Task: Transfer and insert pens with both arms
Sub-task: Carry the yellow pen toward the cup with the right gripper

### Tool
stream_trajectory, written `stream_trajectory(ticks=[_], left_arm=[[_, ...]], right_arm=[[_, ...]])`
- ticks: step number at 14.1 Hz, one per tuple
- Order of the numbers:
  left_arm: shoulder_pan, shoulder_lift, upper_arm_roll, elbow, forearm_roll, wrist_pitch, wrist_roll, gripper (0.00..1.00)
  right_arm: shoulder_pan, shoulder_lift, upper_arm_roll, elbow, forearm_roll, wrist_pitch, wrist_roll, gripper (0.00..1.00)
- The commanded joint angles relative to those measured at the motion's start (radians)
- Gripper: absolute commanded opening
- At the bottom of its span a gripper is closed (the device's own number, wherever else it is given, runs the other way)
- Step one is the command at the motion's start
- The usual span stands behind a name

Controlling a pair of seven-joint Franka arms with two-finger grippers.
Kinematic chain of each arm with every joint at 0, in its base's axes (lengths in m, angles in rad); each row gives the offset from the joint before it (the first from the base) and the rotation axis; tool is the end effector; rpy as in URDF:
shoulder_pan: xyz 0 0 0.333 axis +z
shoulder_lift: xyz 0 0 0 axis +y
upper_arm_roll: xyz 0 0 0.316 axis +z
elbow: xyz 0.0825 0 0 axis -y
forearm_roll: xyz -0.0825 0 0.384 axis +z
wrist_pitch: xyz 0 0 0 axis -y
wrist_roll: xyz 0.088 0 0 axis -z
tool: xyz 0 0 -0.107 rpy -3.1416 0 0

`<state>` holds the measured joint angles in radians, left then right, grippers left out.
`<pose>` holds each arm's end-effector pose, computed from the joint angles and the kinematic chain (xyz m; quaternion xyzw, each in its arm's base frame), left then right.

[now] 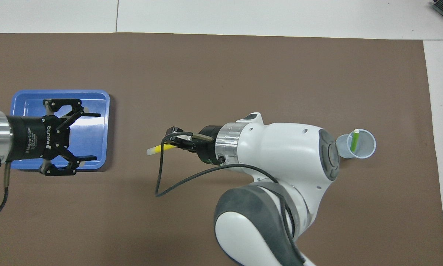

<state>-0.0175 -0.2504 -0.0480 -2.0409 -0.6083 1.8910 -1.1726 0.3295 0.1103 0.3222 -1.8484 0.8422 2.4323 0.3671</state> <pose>0.4917 -0.0767 0.5711 0.7698 0.5702 -0.1247 0.2586 0.5041 0.3777 0.5185 -0.9059 0.1154 -0.0163 0.4071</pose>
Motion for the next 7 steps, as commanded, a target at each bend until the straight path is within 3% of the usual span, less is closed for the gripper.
stream_trajectory(ticks=[1, 7], left_arm=[[0.1, -0.047, -0.003, -0.036, 0.068, -0.096, 0.277, 0.98], [0.16, -0.041, 0.0, -0.039, 0.309, -0.139, 0.774, 0.95]], right_arm=[[-0.082, -0.046, 0.005, -0.026, -0.069, -0.149, -0.079, 0.0], [-0.248, -0.089, 0.005, -0.025, -0.417, -0.537, -0.25, 0.0]])
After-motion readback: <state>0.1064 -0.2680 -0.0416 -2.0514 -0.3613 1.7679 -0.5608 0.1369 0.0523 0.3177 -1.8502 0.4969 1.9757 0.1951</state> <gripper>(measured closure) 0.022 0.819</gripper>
